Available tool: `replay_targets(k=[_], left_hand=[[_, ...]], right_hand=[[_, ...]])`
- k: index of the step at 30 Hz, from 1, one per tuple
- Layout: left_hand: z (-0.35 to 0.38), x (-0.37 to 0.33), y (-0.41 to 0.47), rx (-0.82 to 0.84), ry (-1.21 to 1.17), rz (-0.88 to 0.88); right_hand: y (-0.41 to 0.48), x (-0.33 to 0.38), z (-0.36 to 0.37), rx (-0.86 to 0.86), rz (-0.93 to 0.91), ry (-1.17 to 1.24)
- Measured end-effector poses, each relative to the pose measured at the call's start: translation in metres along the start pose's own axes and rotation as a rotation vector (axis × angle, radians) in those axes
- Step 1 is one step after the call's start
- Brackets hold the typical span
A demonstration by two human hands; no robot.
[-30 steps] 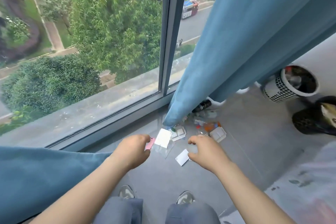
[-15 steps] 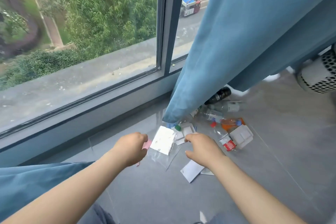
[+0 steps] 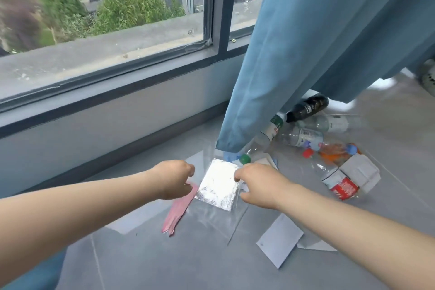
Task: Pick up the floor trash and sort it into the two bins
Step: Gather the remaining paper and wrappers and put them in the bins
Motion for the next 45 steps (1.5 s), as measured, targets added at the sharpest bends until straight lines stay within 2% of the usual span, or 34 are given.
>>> replay_targets(k=[8, 13, 19, 24, 32, 35, 39, 45], left_hand=[[0.045, 0.017, -0.005, 0.01, -0.038, -0.053], [0.068, 0.028, -0.018, 0.026, -0.165, -0.137], [0.089, 0.027, -0.017, 0.058, -0.214, -0.167], [0.086, 0.033, -0.008, 0.008, -0.248, -0.184], [0.098, 0.037, 0.015, -0.026, -0.255, -0.264], [0.101, 0.041, 0.023, -0.032, -0.258, -0.277], [0.108, 0.046, 0.018, -0.005, -0.272, -0.253], [0.102, 0.058, 0.005, -0.048, -0.524, -0.315]], right_hand=[[-0.021, 0.011, 0.044, 0.035, -0.03, -0.057], [-0.014, 0.018, 0.051, 0.071, -0.018, -0.105], [0.011, 0.015, 0.047, 0.007, 0.009, -0.073], [0.038, 0.0, 0.033, -0.068, 0.031, -0.051], [0.074, -0.016, 0.049, -0.076, 0.19, -0.076], [0.076, -0.019, 0.054, -0.128, 0.246, -0.083], [0.061, -0.023, 0.053, -0.234, 0.253, 0.059], [0.025, -0.031, 0.049, -0.258, 0.281, 0.374]])
Point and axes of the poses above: each hand's wrist, its own y-axis towards the middle knuckle, its own z-axis out of the palm, x = y × z, the point moved 9 cm from there along y, towards the middle knuckle, and after that the axes turned 4 degrees about -z, right-handed, at the moved point
